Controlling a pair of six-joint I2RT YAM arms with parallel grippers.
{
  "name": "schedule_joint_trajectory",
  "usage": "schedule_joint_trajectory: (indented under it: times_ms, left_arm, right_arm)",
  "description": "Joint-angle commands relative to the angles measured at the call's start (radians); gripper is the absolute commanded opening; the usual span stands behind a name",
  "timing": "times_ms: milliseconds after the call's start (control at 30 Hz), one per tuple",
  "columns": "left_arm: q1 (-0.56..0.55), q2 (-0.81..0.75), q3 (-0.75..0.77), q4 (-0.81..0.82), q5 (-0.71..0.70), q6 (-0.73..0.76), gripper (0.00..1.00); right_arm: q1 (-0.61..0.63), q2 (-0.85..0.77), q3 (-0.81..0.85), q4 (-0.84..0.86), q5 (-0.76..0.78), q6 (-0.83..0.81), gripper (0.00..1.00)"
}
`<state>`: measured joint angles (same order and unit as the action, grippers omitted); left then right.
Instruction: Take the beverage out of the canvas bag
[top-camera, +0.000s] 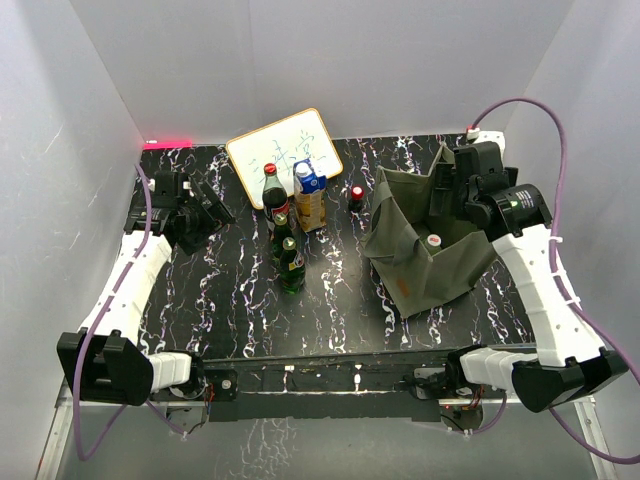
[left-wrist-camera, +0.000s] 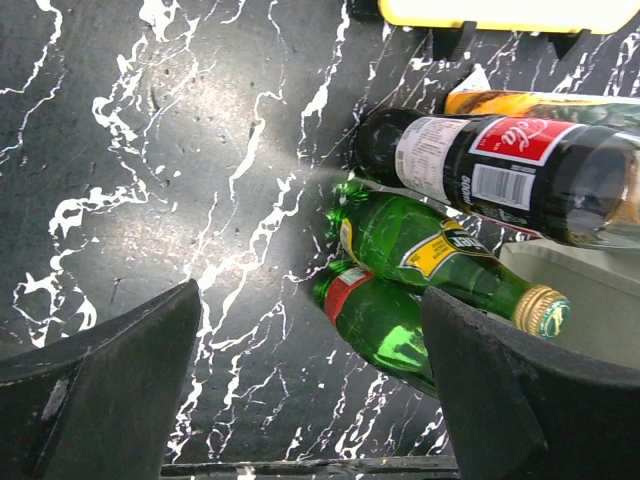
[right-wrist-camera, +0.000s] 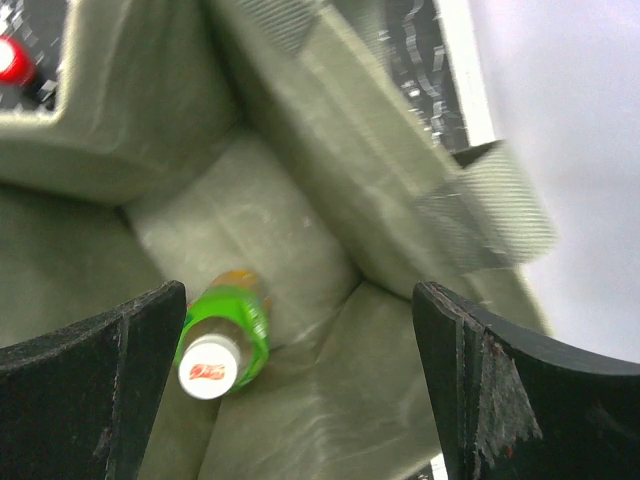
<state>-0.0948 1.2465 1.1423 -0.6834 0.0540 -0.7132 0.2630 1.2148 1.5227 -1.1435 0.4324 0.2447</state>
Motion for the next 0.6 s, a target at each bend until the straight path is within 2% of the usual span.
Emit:
schedule_joint_trajectory:
  times_ms: [0,200,567]
  left_arm:
    - [-0.003,0.005,-0.005,-0.021,-0.043,0.047,0.9]
    - [-0.002,0.042,-0.007,0.011,-0.061,0.058,0.9]
    - [0.0,0.146,0.017,0.043,-0.115,0.14,0.92]
  right_arm:
    - [0.0,-0.036,-0.032,0.065,-0.199,-0.036,0.99]
    - [0.001,-0.05,-0.1,0.006,-0.254,0.058,0.99]
    - [0.0,-0.256,-0.345,0.14,-0.304,0.136,0.99]
